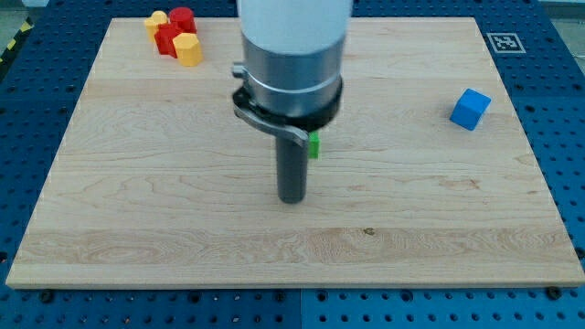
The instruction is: Push the green star towards the top right
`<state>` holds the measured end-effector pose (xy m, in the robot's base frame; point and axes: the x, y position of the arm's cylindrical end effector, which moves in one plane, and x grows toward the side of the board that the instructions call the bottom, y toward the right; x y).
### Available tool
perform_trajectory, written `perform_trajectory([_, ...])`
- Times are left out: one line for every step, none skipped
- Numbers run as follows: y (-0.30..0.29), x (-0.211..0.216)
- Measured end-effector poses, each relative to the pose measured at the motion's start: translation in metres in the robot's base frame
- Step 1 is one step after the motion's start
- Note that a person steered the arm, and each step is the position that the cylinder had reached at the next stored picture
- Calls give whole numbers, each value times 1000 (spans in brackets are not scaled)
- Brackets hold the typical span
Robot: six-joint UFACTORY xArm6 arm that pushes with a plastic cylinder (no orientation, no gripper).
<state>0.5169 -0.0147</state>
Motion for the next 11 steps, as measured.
perform_trajectory([-6, -27])
perform_trajectory([-6, -27])
perform_trajectory([-6, -40])
perform_trajectory([-4, -56])
perform_trajectory([12, -56])
perform_trajectory([33, -56])
perform_trajectory([47, -58])
perform_trajectory([60, -62])
perform_trajectory([69, -77])
perform_trajectory([79, -91])
perform_trajectory([96, -105])
